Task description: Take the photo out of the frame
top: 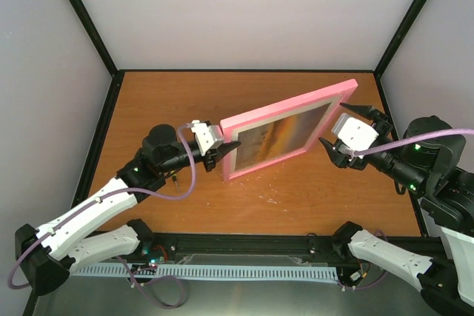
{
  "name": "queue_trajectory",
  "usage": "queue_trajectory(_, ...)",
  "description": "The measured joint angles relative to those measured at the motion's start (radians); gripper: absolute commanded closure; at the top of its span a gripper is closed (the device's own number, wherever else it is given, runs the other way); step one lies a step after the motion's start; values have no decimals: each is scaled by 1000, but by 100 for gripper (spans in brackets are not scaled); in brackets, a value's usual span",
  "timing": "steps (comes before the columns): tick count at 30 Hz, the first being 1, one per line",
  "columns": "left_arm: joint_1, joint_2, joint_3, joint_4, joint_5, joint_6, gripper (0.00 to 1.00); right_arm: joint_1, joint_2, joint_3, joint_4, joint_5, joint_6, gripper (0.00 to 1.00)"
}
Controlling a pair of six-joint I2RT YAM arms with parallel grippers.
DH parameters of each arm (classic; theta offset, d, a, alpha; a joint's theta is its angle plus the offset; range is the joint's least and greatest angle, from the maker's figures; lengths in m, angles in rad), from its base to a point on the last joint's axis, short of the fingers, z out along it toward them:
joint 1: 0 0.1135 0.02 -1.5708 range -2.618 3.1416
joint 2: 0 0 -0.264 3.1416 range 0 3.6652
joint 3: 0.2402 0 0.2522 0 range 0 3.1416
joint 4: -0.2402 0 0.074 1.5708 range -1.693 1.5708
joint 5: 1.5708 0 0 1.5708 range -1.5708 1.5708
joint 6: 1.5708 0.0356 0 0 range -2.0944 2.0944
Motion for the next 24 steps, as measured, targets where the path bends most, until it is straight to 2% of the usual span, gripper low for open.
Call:
queue_trajectory(8,31,9,36,-57,221,-112,99,0,-4,0,14,-40,14,17)
queue_trajectory(12,71,62,79,-79,315,-177,99,0,-9,-1,24,-48,14,17)
queue_trajectory(18,277,217,136,-66,505,-358,99,0,-24,-47,58,-60,14,17)
queue_trajectory(24,343,444,223,-15,592,-487,99,0,-47,-193,133,-56,19,18)
